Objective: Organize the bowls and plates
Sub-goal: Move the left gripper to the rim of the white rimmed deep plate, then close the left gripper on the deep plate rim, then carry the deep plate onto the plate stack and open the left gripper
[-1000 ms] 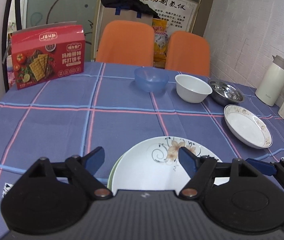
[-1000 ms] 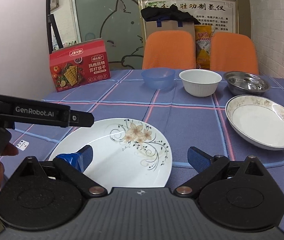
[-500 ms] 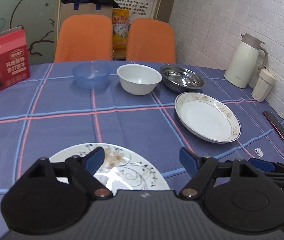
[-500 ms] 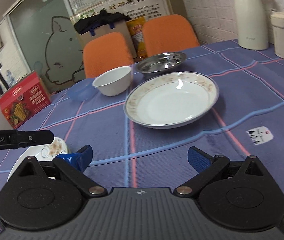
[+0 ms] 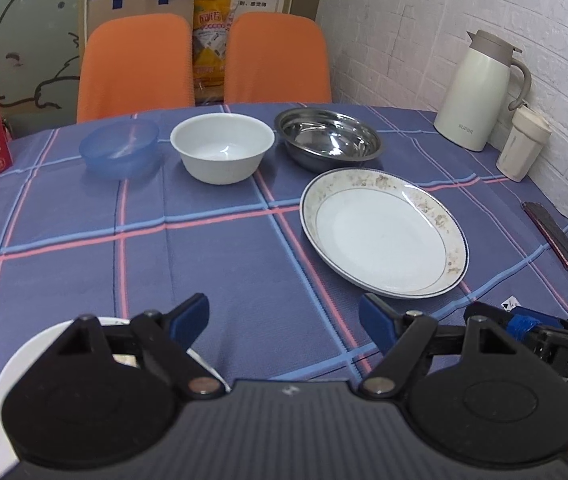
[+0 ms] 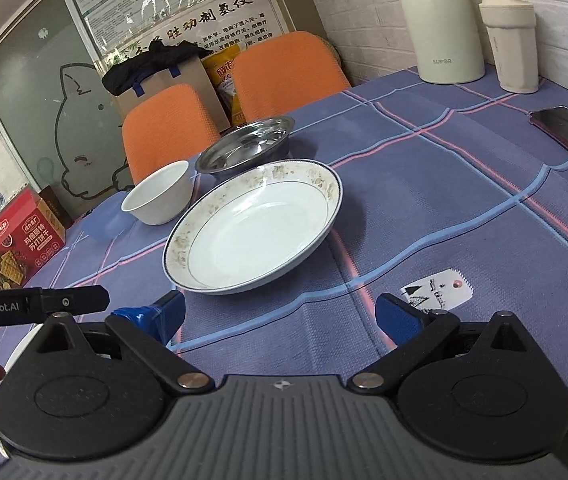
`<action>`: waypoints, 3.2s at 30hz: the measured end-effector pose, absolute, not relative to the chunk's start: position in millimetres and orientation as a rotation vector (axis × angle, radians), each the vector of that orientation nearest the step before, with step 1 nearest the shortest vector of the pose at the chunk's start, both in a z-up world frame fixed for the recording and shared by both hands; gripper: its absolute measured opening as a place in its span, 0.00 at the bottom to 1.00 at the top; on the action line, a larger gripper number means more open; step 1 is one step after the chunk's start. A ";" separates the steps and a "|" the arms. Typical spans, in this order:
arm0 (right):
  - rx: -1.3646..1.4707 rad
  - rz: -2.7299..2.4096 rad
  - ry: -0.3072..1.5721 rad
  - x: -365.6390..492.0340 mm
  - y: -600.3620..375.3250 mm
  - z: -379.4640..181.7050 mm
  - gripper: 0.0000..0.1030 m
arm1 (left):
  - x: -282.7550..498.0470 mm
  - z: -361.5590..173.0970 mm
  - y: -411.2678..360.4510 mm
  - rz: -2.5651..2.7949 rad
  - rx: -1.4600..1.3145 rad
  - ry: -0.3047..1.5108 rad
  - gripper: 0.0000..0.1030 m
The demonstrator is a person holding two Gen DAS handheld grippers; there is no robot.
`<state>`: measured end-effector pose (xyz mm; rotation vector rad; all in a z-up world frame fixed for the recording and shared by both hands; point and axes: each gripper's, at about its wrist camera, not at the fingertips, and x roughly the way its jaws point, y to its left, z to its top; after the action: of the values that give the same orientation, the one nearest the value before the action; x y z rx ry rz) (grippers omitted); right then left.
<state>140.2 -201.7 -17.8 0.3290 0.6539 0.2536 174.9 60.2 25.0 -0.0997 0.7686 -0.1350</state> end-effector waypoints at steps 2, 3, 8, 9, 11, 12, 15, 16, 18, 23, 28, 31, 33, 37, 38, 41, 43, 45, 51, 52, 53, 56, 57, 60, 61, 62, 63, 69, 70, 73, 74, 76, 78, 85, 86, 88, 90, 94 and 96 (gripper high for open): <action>0.338 0.249 0.651 147.5 -206.1 -17.0 0.87 | 180.1 24.5 57.6 -0.130 -0.090 0.775 0.76; 0.340 0.250 0.648 151.6 -208.6 -16.6 0.87 | 182.6 24.2 57.0 -0.127 -0.086 0.779 0.76; 0.316 0.246 0.631 179.7 -210.7 -13.5 0.87 | 196.3 21.9 53.3 -0.114 -0.073 0.803 0.76; 0.305 0.246 0.636 186.8 -209.9 -14.2 0.87 | 200.0 21.9 52.3 -0.112 -0.069 0.810 0.76; 0.289 0.249 0.648 198.6 -208.0 -16.0 0.87 | 207.5 23.0 50.4 -0.115 -0.054 0.825 0.76; 0.283 0.253 0.656 202.8 -207.5 -16.9 0.87 | 210.9 24.2 49.0 -0.118 -0.042 0.826 0.76; 0.277 0.259 0.653 208.0 -207.6 -18.3 0.87 | 218.6 27.4 44.5 -0.110 0.009 0.816 0.76; 0.273 0.262 0.650 210.0 -208.2 -18.2 0.87 | 221.0 27.8 43.5 -0.109 0.020 0.814 0.76; 0.274 0.259 0.649 214.0 -209.0 -18.5 0.87 | 226.4 27.7 41.5 -0.113 0.034 0.820 0.76; 0.284 0.258 0.647 222.7 -211.3 -18.4 0.87 | 234.1 23.4 37.9 -0.118 0.045 0.835 0.76; 0.275 0.268 0.652 229.1 -210.8 -20.0 0.87 | 238.1 20.4 35.5 -0.113 0.055 0.842 0.76; 0.270 0.269 0.663 232.4 -209.1 -22.8 0.87 | 243.2 18.7 34.1 -0.113 0.055 0.852 0.76; 0.272 0.272 0.671 234.8 -208.3 -25.1 0.87 | 250.3 17.5 32.7 -0.128 0.041 0.869 0.76; 0.271 0.277 0.680 238.6 -206.4 -27.5 0.87 | 276.5 13.2 28.4 -0.166 -0.019 0.899 0.76; 0.268 0.279 0.681 239.3 -206.2 -27.8 0.87 | 283.4 11.0 27.7 -0.164 -0.039 0.907 0.76; 0.251 0.278 0.690 241.9 -204.1 -29.5 0.87 | 302.3 0.8 24.9 -0.169 -0.082 0.932 0.76; 0.238 0.281 0.693 244.1 -201.7 -30.5 0.87 | 311.8 -8.3 24.6 -0.151 -0.099 0.958 0.76; 0.216 0.286 0.695 245.9 -197.9 -30.5 0.87 | 317.3 -13.2 26.6 -0.135 -0.113 0.950 0.76; 0.085 0.294 0.686 248.0 -181.8 -34.1 0.87 | 322.8 -16.4 21.5 -0.102 -0.071 0.921 0.75; 0.061 0.295 0.681 247.2 -179.4 -35.2 0.87 | 321.7 -16.6 19.7 -0.104 -0.061 0.914 0.75; 0.040 0.296 0.677 246.4 -177.3 -36.2 0.88 | 320.7 -17.3 19.3 -0.109 -0.064 0.909 0.75; -0.038 0.299 0.655 242.0 -169.7 -39.9 0.88 | 321.1 -17.6 18.2 -0.112 -0.063 0.907 0.75; -0.032 0.298 0.652 241.7 -170.3 -40.1 0.88 | 321.6 -18.0 18.5 -0.113 -0.063 0.907 0.75; -0.030 0.304 0.652 242.8 -171.4 -39.6 0.88 | 321.5 -18.2 18.6 -0.112 -0.063 0.906 0.75; -0.030 0.303 0.651 242.7 -171.1 -39.7 0.88 | 321.2 -18.0 18.3 -0.110 -0.064 0.907 0.75; -0.030 0.301 0.652 242.6 -171.1 -39.8 0.88 | 320.9 -18.0 17.6 -0.107 -0.063 0.909 0.75; -0.029 0.296 0.653 242.5 -170.5 -39.6 0.88 | 320.2 -17.5 16.8 -0.105 -0.063 0.912 0.75; -0.046 0.316 0.663 236.5 -149.4 -38.7 0.89 | 318.5 -17.5 -1.3 -0.182 -0.033 0.923 0.73; -0.046 0.317 0.664 236.9 -149.7 -38.6 0.89 | 317.7 -17.0 -4.1 -0.201 -0.028 0.920 0.67; -0.006 0.301 0.678 239.5 -152.3 -35.7 0.89 | 320.7 -15.6 -6.3 -0.211 -0.038 0.926 0.62; 0.020 0.299 0.683 239.9 -153.7 -34.2 0.89 | 321.8 -15.1 -5.8 -0.210 -0.044 0.927 0.61; 0.048 0.307 0.684 238.3 -155.0 -31.4 0.88 | 321.6 -12.1 -3.8 -0.211 -0.050 0.922 0.59; 0.042 0.308 0.662 233.4 -153.2 -28.7 0.88 | 317.1 -6.7 -3.8 -0.216 -0.032 0.895 0.60; 0.042 0.307 0.620 219.1 -146.4 -15.6 0.89 | 299.4 9.7 3.2 -0.211 -0.024 0.858 0.59; 0.038 0.309 0.618 216.5 -144.6 -13.7 0.88 | 295.7 11.7 6.3 -0.209 -0.032 0.857 0.59; 0.032 0.314 0.611 209.5 -139.7 -9.9 0.88 | 285.3 15.3 13.3 -0.205 -0.045 0.849 0.59; 0.025 0.325 0.606 202.2 -132.8 -6.6 0.89 | 273.4 19.1 22.0 -0.192 -0.058 0.842 0.59; 0.009 0.362 0.593 182.5 -112.8 1.7 0.89 | 243.1 29.4 47.2 -0.151 -0.087 0.822 0.59; 0.003 0.389 0.584 170.3 -100.0 6.3 0.89 | 223.9 36.3 62.2 -0.124 -0.098 0.803 0.59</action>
<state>170.3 -100.0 6.3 0.0031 0.5842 0.3886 223.9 62.2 36.3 -0.0978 0.8028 -0.1243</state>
